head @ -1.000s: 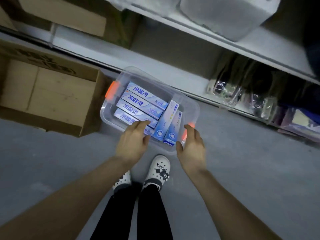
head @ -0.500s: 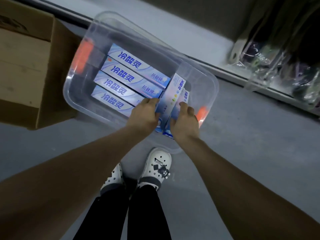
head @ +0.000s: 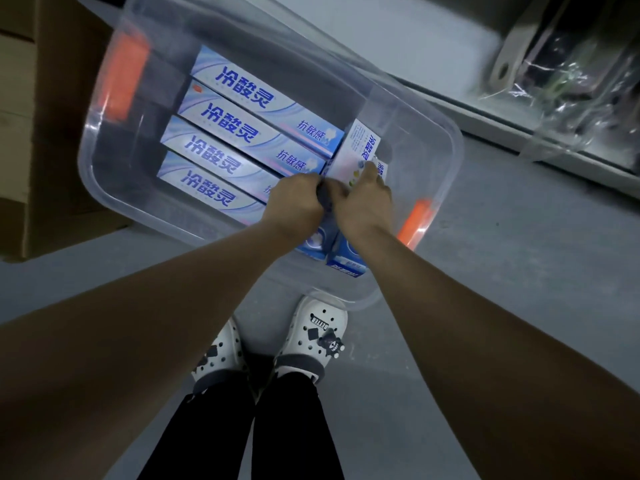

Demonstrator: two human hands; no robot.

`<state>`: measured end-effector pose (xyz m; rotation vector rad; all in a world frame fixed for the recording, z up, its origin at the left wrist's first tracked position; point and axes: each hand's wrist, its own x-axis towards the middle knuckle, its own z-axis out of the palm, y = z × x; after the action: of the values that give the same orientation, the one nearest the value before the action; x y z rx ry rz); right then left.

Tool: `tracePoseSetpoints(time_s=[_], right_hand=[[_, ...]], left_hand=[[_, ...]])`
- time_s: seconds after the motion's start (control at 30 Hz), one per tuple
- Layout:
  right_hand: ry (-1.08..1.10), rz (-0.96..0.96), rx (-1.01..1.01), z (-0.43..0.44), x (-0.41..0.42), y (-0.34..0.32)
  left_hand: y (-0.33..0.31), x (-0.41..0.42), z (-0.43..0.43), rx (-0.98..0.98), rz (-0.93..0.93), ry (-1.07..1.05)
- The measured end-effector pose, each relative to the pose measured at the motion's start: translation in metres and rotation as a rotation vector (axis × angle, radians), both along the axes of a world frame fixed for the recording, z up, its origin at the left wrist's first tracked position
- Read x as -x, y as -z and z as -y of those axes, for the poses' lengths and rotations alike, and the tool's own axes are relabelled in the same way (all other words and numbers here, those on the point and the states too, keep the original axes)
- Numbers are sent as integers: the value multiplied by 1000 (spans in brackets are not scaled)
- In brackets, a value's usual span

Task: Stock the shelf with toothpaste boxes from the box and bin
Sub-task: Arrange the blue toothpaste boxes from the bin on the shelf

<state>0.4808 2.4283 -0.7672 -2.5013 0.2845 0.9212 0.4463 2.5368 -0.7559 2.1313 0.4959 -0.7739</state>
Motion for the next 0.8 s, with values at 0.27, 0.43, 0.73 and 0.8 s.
tracePoseSetpoints(time_s=[0.27,0.43,0.73,0.8], right_hand=[[150,-93,56,-20,-17,4],[310,-153,-21,-14,-15,-16],[211,-125,-297,-12,-7,-70],[187,-111,-348,-15,-9,-74]], left_hand=[[-1,-2,-13,119,-89,-176],[-13,1,-17,208,-99,-168],[-51,5,-29,177,-52,-161],[-52,7,-39,137,-30,-211]])
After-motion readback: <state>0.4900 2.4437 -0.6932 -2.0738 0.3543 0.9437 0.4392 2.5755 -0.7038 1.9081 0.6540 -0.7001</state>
